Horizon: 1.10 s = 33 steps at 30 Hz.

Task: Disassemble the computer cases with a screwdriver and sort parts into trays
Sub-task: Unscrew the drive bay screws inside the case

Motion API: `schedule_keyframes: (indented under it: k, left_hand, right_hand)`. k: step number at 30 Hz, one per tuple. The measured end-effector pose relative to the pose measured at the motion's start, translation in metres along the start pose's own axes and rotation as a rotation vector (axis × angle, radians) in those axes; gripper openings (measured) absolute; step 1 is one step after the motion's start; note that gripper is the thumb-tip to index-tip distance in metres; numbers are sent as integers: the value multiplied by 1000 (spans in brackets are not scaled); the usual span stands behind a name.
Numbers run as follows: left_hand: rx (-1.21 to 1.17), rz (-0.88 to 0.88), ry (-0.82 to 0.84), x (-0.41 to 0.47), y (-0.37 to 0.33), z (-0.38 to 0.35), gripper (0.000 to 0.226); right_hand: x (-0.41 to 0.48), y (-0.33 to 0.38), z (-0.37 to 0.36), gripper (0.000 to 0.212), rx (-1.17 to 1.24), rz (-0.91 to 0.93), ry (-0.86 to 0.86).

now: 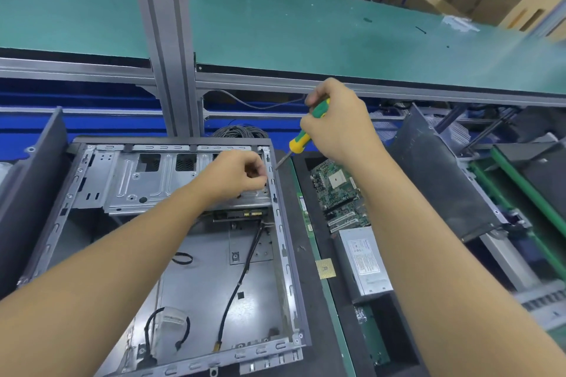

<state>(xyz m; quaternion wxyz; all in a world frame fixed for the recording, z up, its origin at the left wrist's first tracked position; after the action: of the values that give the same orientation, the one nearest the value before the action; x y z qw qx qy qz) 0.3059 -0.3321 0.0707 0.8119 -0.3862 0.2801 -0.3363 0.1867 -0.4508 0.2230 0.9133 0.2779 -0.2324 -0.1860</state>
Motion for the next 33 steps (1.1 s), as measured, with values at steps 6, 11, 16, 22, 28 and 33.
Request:
schedule_keyframes:
  k: [6, 11, 16, 22, 28, 33]
  left_hand:
    - [-33, -105, 326, -18, -63, -49, 9]
    - [342, -108, 644, -39, -110, -177, 6]
    - [528, -33, 682, -61, -105, -291, 17]
    - [514, 114, 703, -61, -92, -334, 19]
    - [317, 162, 643, -33, -111, -290, 22]
    - [113, 134, 462, -19, -111, -190, 21]
  right_hand:
    - [-34, -33, 37, 14, -103, -67, -258]
    - [-88, -86, 81, 14, -160, -191, -351]
    - [-147, -131, 118, 16, -202, -264, -398]
    - [-180, -165, 141, 16, -193, -298, -421]
    - [-146, -152, 134, 16, -115, -231, -392]
    - [-105, -97, 119, 16, 54, -78, -528]
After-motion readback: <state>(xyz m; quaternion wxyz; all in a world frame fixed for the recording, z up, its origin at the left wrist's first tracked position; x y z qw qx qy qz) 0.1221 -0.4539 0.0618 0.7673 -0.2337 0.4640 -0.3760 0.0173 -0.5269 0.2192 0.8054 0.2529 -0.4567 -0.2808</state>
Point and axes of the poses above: each hand's wrist, its own x-axis towards the middle knuckle, its own z-axis out of the back of the hand, y = z × x, the point moved 4 cm from there along x, towards the middle knuckle, and after that the axes turned 14 degrees about z, right-handed, at the moved point
